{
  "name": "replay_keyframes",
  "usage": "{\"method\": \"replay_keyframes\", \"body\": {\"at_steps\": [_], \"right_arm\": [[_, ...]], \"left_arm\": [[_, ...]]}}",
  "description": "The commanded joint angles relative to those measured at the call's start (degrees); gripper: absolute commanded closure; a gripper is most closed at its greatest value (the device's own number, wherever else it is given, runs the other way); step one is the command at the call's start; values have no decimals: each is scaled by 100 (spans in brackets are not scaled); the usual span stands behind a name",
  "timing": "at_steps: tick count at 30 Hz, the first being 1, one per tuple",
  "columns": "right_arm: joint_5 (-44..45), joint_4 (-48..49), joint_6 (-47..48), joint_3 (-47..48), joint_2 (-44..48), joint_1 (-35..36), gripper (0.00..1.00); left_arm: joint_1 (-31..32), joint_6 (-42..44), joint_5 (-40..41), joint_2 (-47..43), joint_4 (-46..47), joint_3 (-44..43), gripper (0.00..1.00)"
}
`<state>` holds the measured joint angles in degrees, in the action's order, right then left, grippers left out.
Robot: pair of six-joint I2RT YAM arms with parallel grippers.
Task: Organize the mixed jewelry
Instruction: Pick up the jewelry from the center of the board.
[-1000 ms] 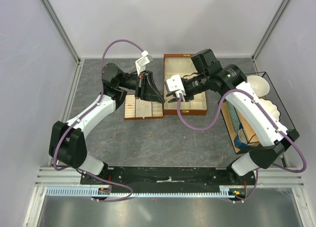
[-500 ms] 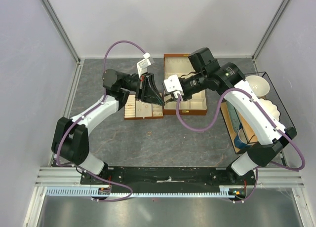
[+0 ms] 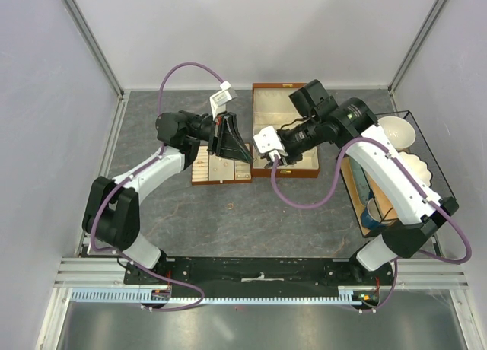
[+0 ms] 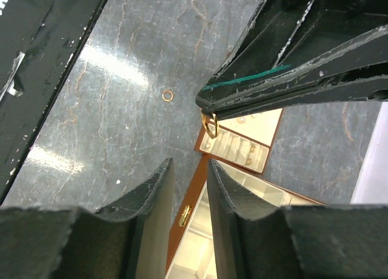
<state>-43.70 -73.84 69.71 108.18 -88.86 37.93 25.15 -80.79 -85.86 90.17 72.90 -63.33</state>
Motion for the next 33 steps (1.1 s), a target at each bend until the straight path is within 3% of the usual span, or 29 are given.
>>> {"method": "replay_keyframes", "body": {"at_steps": [1, 7, 12, 17, 19, 21, 22, 25, 33], "right_arm": [[-59, -341, 183, 378, 1, 30, 63], [-165, -473, 130, 870, -298, 21, 63], [-156, -464, 122, 986, -413, 21, 63], [-174, -456, 104, 986, -509, 21, 63], [-156, -464, 78, 1003, -545, 30, 63], [-104, -447, 78, 1012, -562, 21, 63], [-103, -429, 51, 1012, -571, 21, 63], [-95, -324, -89, 1065, -597, 30, 63], [-147, -236, -397, 1468, -799, 30, 64]], "left_arm": [[-10, -174, -1864, -140, 637, 128, 94], [-18, -182, -1855, -140, 760, 251, 93], [-97, -814, -1829, 131, 1278, -12, 95], [-159, -1061, -1688, 282, 1034, -293, 94], [-220, -703, -1486, 107, 96, -338, 94], [-299, 332, -1259, -104, -965, -320, 94], [-448, 1328, -1170, -357, -2450, -338, 94], [-721, 2566, -976, -692, -4211, -522, 94], [-774, 2683, -1126, -940, -4126, -426, 92]]}}
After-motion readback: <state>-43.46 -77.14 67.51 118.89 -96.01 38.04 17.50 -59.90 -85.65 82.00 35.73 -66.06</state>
